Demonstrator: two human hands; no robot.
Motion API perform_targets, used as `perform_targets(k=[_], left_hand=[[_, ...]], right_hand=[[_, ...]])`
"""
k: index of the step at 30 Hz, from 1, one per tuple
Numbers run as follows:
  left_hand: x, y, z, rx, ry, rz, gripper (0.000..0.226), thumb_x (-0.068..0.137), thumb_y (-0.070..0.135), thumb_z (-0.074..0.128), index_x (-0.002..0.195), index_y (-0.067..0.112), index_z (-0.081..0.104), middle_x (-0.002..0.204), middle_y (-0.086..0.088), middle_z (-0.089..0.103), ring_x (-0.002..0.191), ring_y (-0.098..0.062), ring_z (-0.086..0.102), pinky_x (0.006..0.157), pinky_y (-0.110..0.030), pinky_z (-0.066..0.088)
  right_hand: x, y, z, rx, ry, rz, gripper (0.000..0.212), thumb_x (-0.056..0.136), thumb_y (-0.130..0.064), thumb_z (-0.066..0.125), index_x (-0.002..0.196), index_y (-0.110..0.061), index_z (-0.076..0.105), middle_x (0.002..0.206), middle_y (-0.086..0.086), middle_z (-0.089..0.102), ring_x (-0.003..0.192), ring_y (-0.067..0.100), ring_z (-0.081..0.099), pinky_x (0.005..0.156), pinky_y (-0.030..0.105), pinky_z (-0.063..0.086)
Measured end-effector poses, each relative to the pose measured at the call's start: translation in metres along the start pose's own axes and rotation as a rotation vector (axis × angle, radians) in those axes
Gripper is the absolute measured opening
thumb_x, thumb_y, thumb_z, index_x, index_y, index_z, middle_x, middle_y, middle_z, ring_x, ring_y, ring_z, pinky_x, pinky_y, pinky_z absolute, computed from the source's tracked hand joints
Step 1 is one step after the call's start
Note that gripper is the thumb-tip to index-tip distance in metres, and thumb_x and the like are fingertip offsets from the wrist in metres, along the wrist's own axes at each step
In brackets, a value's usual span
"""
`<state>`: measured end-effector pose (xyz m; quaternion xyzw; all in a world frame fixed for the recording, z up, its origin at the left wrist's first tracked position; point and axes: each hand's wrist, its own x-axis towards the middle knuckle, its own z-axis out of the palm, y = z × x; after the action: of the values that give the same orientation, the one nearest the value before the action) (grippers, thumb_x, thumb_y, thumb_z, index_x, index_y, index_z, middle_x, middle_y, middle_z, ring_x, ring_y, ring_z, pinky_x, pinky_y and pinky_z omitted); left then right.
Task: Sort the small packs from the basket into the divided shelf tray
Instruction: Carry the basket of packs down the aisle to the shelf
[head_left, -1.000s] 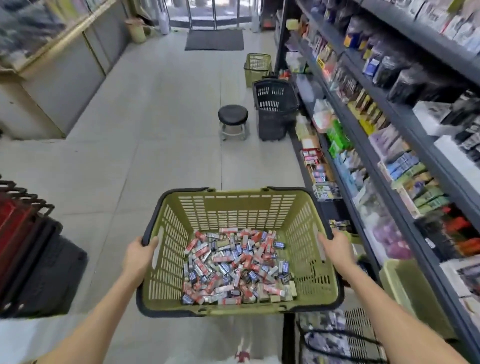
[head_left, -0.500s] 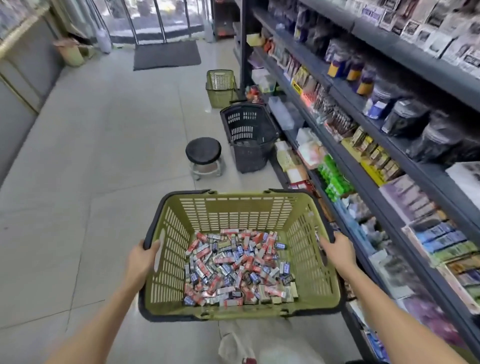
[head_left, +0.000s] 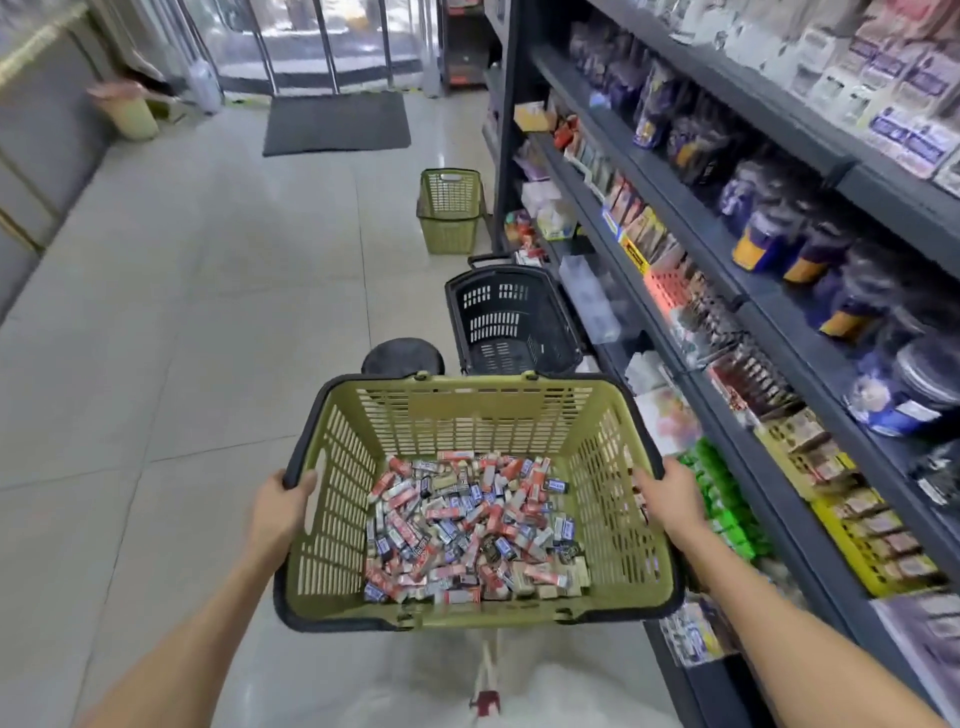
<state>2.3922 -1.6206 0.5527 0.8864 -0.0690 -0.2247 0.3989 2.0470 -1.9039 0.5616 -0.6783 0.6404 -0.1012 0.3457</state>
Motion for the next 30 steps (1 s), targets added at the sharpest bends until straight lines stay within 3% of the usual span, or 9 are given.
perform_targets(k=[6,10,15,18,23,26,28,30], left_hand=[[0.133,0.061,0.022,0.042,-0.043,0.004,0.026,0.095,0.03,0.055,0.106,0.006,0.056,0.088,-0.012,0.064,0.079,-0.031,0.061,0.068,-0.039,0.047],[0.234,0.11,0.034,0.115,-0.112,0.068,0.02,0.095,0.032,0.054,0.102,0.013,0.051,0.084,-0.007,0.062,0.076,-0.028,0.061,0.067,-0.038,0.048],[0.35,0.184,0.048,0.216,-0.238,0.17,0.017,0.096,0.032,0.053,0.099,0.017,0.047,0.089,-0.007,0.057,0.078,-0.025,0.053,0.07,-0.036,0.041],[0.411,0.237,0.069,0.265,-0.31,0.246,0.02,0.096,0.031,0.052,0.101,0.012,0.049,0.091,-0.009,0.059,0.083,-0.03,0.057,0.074,-0.041,0.047],[0.479,0.315,0.115,0.394,-0.385,0.403,0.026,0.095,0.031,0.054,0.101,0.006,0.053,0.09,-0.015,0.061,0.086,-0.036,0.06,0.077,-0.045,0.051],[0.508,0.352,0.148,0.472,-0.426,0.454,0.03,0.094,0.032,0.054,0.099,0.003,0.055,0.089,-0.018,0.062,0.085,-0.037,0.06,0.077,-0.046,0.05],[0.522,0.37,0.166,0.5,-0.446,0.47,0.028,0.094,0.032,0.054,0.097,0.004,0.053,0.088,-0.018,0.062,0.083,-0.037,0.06,0.076,-0.046,0.05],[0.535,0.388,0.186,0.513,-0.46,0.476,0.029,0.094,0.033,0.054,0.095,0.004,0.053,0.086,-0.017,0.062,0.081,-0.036,0.06,0.075,-0.046,0.05]], right_hand=[[0.098,-0.085,0.031,0.012,0.008,0.002,0.023,0.09,-0.027,0.058,0.094,-0.005,0.062,0.085,0.016,0.065,0.082,0.035,0.062,0.069,0.037,0.047],[0.149,-0.129,0.067,0.004,0.044,0.083,0.032,0.089,-0.027,0.059,0.099,0.003,0.057,0.096,0.023,0.061,0.09,0.034,0.059,0.069,0.033,0.036],[0.181,-0.182,0.098,0.025,0.195,0.213,0.031,0.087,-0.025,0.061,0.07,-0.002,0.049,0.069,0.018,0.058,0.06,0.03,0.052,0.057,0.037,0.041],[0.2,-0.206,0.112,0.027,0.241,0.298,0.032,0.088,-0.029,0.059,0.084,0.003,0.056,0.08,0.021,0.063,0.071,0.034,0.057,0.059,0.037,0.041],[0.228,-0.233,0.125,0.108,0.347,0.366,0.018,0.09,-0.024,0.059,0.089,-0.006,0.059,0.069,0.012,0.061,0.051,0.017,0.046,0.048,0.028,0.032],[0.254,-0.241,0.129,0.169,0.376,0.436,0.024,0.09,-0.027,0.059,0.094,-0.003,0.062,0.073,0.017,0.063,0.065,0.032,0.06,0.06,0.036,0.047],[0.269,-0.247,0.131,0.191,0.392,0.471,0.028,0.09,-0.028,0.059,0.097,0.0,0.061,0.082,0.024,0.065,0.078,0.038,0.063,0.07,0.041,0.05],[0.286,-0.251,0.13,0.208,0.402,0.504,0.025,0.089,-0.023,0.06,0.091,0.001,0.058,0.077,0.023,0.063,0.076,0.038,0.061,0.069,0.042,0.05]])
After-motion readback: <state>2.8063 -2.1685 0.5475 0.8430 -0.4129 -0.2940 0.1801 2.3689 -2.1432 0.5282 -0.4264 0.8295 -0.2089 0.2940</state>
